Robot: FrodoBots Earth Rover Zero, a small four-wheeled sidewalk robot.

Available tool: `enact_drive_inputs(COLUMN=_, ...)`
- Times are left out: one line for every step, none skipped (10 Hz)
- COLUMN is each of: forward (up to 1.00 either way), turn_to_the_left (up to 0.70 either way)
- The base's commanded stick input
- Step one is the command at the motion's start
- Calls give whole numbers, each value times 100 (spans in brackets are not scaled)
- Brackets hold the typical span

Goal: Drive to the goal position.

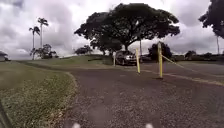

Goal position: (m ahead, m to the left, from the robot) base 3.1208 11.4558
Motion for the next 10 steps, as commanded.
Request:
enact_drive_inputs(forward=0, turn_to_the_left=-70)
enact_drive_inputs(forward=0, turn_to_the_left=-70)
enact_drive_inputs(forward=0, turn_to_the_left=-70)
enact_drive_inputs(forward=0, turn_to_the_left=-70)
enact_drive_inputs(forward=0, turn_to_the_left=-70)
enact_drive_inputs(forward=0, turn_to_the_left=-70)
enact_drive_inputs(forward=0, turn_to_the_left=-60)
enact_drive_inputs(forward=0, turn_to_the_left=-6)
enact_drive_inputs(forward=0, turn_to_the_left=0)
enact_drive_inputs(forward=0, turn_to_the_left=0)
